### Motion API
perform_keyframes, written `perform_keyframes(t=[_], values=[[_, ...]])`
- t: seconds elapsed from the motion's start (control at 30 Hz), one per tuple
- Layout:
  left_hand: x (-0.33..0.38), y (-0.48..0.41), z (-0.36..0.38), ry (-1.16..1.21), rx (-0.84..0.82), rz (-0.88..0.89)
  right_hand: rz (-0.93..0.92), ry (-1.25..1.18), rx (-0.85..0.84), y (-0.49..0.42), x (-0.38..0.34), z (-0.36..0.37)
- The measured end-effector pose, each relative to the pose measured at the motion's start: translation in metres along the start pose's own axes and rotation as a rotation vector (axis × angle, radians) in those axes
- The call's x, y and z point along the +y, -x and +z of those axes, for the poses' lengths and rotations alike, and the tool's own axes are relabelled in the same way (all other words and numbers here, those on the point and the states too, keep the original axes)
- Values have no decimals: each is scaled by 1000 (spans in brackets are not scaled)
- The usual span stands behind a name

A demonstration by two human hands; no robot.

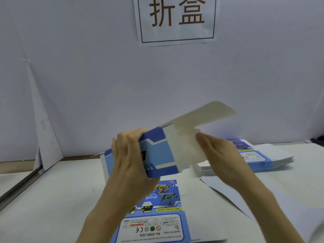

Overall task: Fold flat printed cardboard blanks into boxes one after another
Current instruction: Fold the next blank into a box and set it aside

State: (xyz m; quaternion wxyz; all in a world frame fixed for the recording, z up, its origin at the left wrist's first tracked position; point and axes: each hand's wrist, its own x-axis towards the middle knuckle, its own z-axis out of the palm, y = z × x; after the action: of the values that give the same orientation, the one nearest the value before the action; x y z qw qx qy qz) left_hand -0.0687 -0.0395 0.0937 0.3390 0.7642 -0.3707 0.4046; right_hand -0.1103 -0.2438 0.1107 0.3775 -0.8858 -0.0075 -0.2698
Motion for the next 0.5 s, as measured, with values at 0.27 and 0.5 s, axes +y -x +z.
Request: perform_keyframes(t=[0.27, 0.5], values=[[-3, -1, -5, 146, -87, 36, 165, -1115, -328, -1, 4, -4], [-8, -4, -13, 104, -111, 14, 151, -481, -71, -1, 1, 16]])
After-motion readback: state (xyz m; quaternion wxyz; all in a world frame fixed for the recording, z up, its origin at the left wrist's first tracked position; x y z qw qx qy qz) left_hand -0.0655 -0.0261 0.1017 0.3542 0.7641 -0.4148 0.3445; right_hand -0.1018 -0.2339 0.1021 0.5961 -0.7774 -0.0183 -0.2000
